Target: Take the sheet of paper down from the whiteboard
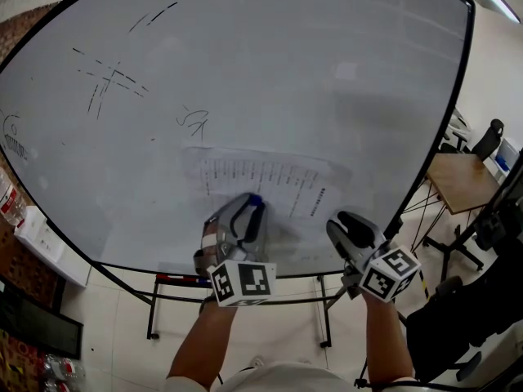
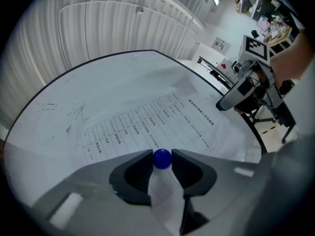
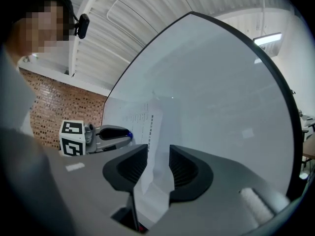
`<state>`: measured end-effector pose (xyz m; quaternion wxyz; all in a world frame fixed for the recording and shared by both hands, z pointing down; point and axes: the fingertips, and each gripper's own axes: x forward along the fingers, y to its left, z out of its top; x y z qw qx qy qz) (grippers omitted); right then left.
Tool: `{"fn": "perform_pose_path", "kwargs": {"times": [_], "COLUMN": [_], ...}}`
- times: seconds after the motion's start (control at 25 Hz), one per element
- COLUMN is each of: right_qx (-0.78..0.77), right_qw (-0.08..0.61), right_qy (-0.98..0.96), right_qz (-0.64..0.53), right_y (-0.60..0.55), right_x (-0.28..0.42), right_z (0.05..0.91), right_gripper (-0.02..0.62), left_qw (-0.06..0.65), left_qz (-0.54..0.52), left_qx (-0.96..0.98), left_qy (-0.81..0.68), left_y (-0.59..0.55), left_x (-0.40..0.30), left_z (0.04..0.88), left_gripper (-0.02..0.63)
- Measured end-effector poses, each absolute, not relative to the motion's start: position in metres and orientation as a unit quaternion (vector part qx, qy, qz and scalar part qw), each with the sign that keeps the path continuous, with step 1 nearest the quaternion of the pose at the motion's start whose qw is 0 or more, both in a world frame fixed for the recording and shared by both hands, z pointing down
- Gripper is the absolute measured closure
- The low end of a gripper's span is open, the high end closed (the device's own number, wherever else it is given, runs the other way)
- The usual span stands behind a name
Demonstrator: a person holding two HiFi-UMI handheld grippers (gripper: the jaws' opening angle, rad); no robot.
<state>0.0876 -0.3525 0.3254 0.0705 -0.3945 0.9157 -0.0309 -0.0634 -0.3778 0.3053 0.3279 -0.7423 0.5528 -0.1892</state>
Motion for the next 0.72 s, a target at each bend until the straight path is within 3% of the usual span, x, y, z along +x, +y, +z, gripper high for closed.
{"fn": "perform_pose_path", "kwargs": {"times": [0.2, 0.28, 0.48, 0.72], "right_qx": [-0.377, -0.373, -0.367, -0.378], "right_qw": [0.066, 0.066, 0.072, 0.068], "right_qy": [0.923, 0.925, 0.926, 0.923], "right_qz": [-0.036, -0.039, -0.042, -0.037], "right_y": [-0.358, -0.361, -0.358, -0.355], "right_x": [0.074, 0.071, 0.073, 0.081], "right_z": [0.328, 0.330, 0.328, 0.329], "right_gripper": [0.472, 0.588, 0.588, 0.588], "left_qw": [0.327, 0.323, 0.307, 0.231], "left_qz": [-0.182, -0.178, -0.164, -0.118], "left_qx": [-0.747, -0.749, -0.764, -0.806], "left_qy": [0.550, 0.550, 0.543, 0.533], "left_y": [-0.378, -0.378, -0.378, -0.376], "left_x": [-0.063, -0.065, -0.063, -0.072], "left_z": [0.306, 0.306, 0.306, 0.316], "left_gripper": [0.477, 0.477, 0.477, 0.477]}}
